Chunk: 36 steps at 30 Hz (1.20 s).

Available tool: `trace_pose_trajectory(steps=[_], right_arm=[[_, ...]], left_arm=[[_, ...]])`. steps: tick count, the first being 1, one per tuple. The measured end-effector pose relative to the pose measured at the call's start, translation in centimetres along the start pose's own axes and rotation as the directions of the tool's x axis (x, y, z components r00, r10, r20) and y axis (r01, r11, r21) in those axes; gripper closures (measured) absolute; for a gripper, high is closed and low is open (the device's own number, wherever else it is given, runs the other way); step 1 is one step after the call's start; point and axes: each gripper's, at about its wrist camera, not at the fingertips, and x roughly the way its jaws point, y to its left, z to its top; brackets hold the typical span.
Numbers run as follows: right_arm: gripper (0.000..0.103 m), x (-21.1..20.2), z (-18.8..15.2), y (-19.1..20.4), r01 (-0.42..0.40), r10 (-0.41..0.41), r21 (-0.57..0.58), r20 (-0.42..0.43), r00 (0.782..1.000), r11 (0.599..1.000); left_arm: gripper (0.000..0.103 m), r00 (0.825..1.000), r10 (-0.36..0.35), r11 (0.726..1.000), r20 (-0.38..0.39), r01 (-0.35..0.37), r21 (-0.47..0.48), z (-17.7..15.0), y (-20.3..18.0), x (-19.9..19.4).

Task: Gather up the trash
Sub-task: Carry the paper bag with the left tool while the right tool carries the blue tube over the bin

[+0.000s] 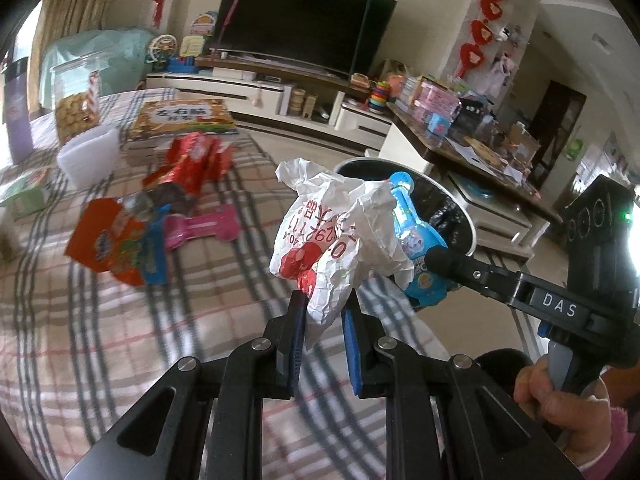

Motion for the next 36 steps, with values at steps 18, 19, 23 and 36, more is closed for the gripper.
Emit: trace_pose_trajectory(steps=[18,19,23,36], right_arm=[[0.089,-2.2,2.2,-4.6,0.065,-0.068,0.056,0.055,0.996,0.996],[0.089,-2.2,2.4,-4.9,0.068,-0.071,0.057,0.057,0.996,0.996],[0.089,-2.3,3.1,-5.9,0.081,-0.085,0.068,0.063,0.994,0.994],[0.089,-2.1,4.7,-8.0,0.115,-0.122,0.087,0.075,0.99,0.99]], left_arm=[[0.086,0.999,-0.03,0.997,-0.036,0.032,0.067,3.1,-3.7,5.0],[0.086,0.999,-0.029,0.997,-0.039,0.032,0.07,3.3,-3.9,5.2],[0.086,0.998,-0.035,0.996,-0.045,0.038,0.082,4.2,-4.4,6.3],[0.086,0.997,-0.034,0.99,-0.064,0.042,0.134,6.4,-6.4,9.7]])
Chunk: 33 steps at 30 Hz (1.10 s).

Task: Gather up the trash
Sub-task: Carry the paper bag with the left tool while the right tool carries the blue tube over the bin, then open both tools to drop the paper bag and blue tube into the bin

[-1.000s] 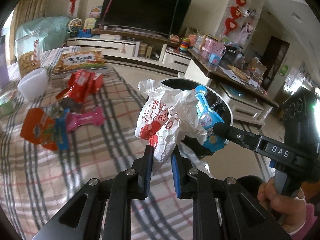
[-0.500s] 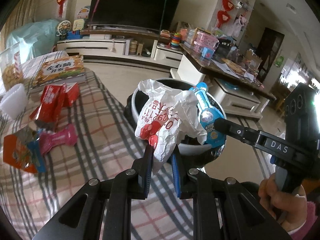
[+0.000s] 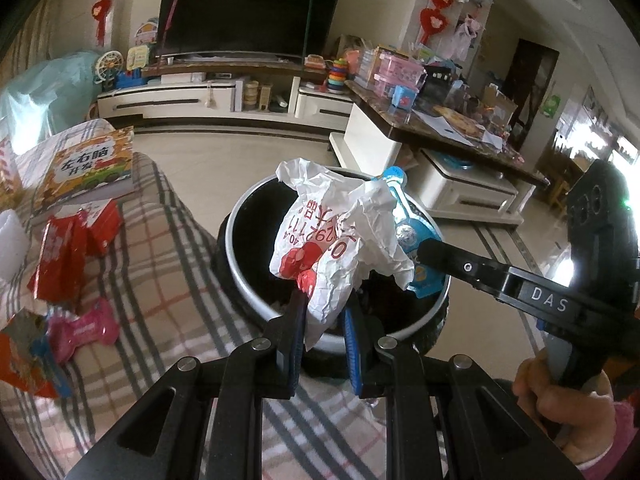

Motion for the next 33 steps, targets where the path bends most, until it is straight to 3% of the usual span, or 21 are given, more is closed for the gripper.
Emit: trace_pose_trajectory(steps=[23,25,27,29,31,33], right_arm=[[0.089,1.7,1.8,-1.0,0.025,-0.025,-0.005,-0.001,1.0,1.0],[0.084,2.0,1.9,-1.1,0.025,-0.025,0.0,-0.012,1.0,1.0],[0.079,2.1,2.0,-1.4,0.038,-0.038,0.006,-0.018,0.999,0.999],[0.067,2.0,1.9,-1.5,0.039,-0.039,0.013,-0.014,0.999,0.999],[0.055,1.6,1.7,-1.6,0.034,-0.034,0.02,0.001,0.999,0.999],[0.051,1.2,1.6,-1.5,0.031,-0.032,0.024,0.01,0.999,0.999]], left_arm=[[0.082,0.999,0.002,1.0,-0.051,-0.003,-0.018,1.8,-0.4,3.5],[0.078,0.999,0.005,0.999,-0.053,-0.007,-0.034,1.9,-0.3,3.5],[0.06,0.999,-0.002,0.999,-0.048,-0.001,-0.049,1.9,-0.2,3.2],[0.051,1.0,0.009,0.999,-0.028,-0.011,-0.053,1.7,-0.3,2.6],[0.05,1.0,0.009,0.998,-0.023,-0.01,-0.056,1.3,0.0,2.3],[0.049,1.0,0.003,0.997,-0.022,-0.005,-0.073,0.6,0.3,1.7]])
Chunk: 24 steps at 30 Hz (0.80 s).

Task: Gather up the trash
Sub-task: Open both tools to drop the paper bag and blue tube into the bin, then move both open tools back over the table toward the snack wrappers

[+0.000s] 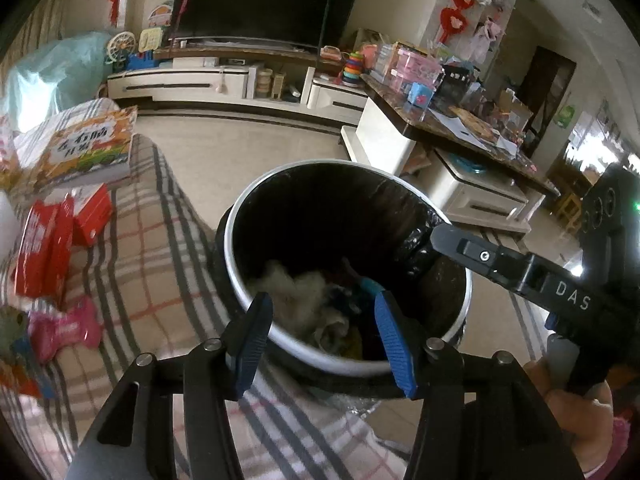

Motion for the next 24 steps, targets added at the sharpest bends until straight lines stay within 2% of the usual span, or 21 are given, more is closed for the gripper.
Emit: trace_pose_trajectory(steps=[4,9,16,24], right_arm=[[0.036,-0.5,-0.4,0.5,-0.006,0.006,0.003,0.007,1.0,1.0],[0.024,-0.9,-1.2,1.8,-0.01,0.01,-0.019,0.012,1.0,1.0],[0.017,-0.6,-2.8,5.3,-0.048,0.047,-0.07,-0.012,0.999,0.996],[0.016,0.5,-4.8,8.7,-0.103,0.097,-0.105,-0.066,0.993,0.989]], left_arm=[[0.045,1.0,0.027,0.999,0.015,-0.026,-0.025,-1.7,0.9,-1.4],[0.042,0.998,0.054,0.996,0.03,-0.052,-0.076,-4.4,2.6,-4.1],[0.042,0.994,0.099,0.984,0.045,-0.091,-0.153,-7.8,5.5,-8.3],[0.042,0.986,0.154,0.965,0.058,-0.137,-0.224,-10.8,8.2,-12.5]])
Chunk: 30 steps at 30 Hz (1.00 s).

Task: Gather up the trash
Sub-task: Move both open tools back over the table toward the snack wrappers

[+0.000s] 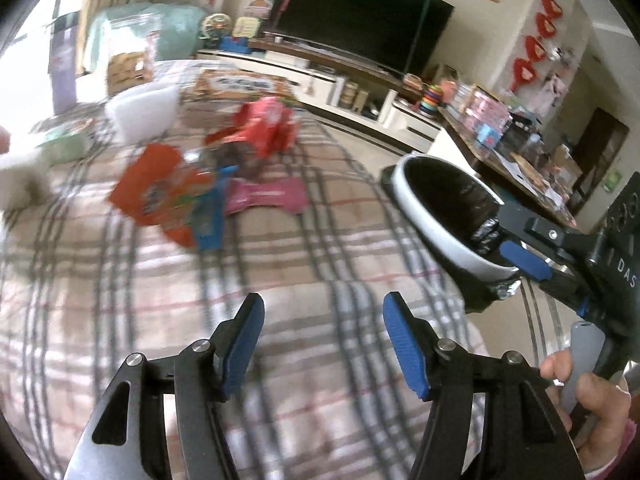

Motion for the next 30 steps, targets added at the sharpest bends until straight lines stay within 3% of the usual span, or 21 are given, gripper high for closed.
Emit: trace_pose_trajectory(steps=[13,30], right_arm=[[0.015,3.0,-2.3,4.7,-0.056,0.053,-0.037,-0.084,0.995,0.998],[0.015,5.6,-2.5,6.7,-0.076,0.067,-0.069,-0.126,0.99,0.995]], left_arm=[[0.042,0.997,0.077,0.991,0.024,-0.074,-0.115,-2.1,3.9,-4.3],[0.036,0.995,0.097,0.993,0.016,-0.096,-0.069,0.6,5.7,-3.8]])
